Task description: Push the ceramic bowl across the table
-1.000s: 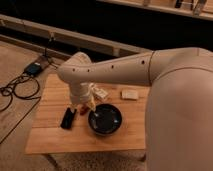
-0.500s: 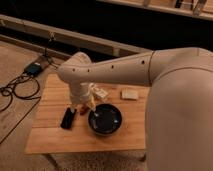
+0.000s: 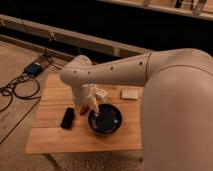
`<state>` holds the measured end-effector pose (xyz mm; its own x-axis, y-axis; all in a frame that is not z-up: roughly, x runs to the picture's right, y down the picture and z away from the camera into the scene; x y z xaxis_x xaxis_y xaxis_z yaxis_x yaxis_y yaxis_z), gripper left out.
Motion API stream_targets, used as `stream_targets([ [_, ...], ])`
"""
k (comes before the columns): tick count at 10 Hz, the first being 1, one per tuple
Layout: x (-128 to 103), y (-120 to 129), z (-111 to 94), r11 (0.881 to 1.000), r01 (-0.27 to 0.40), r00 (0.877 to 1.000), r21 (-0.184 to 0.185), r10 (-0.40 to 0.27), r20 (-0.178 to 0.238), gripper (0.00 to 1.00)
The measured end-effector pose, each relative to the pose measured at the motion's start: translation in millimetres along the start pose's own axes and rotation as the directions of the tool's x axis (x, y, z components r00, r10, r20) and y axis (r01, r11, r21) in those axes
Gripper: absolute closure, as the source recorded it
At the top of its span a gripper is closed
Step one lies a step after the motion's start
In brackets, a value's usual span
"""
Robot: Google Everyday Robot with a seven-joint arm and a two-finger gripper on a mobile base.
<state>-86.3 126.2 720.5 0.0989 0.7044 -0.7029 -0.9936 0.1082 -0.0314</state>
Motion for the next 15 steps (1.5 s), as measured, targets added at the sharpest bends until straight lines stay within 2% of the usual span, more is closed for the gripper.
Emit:
stream_targets([
  [1,-1,-5,14,1.0,0.006,1.0,0.02,-0.005,-0.022,0.35],
  [7,-13,-6,88,0.994,0.023,0.996,0.103,-0.014,-0.088,0.35],
  [10,-16,-16,106,0.991,-0.01,0.994,0.135,0.024,-0.103,0.35],
  [15,-18,-61,113,0.975,-0.139,0.983,0.172,0.158,-0.098,0.35],
])
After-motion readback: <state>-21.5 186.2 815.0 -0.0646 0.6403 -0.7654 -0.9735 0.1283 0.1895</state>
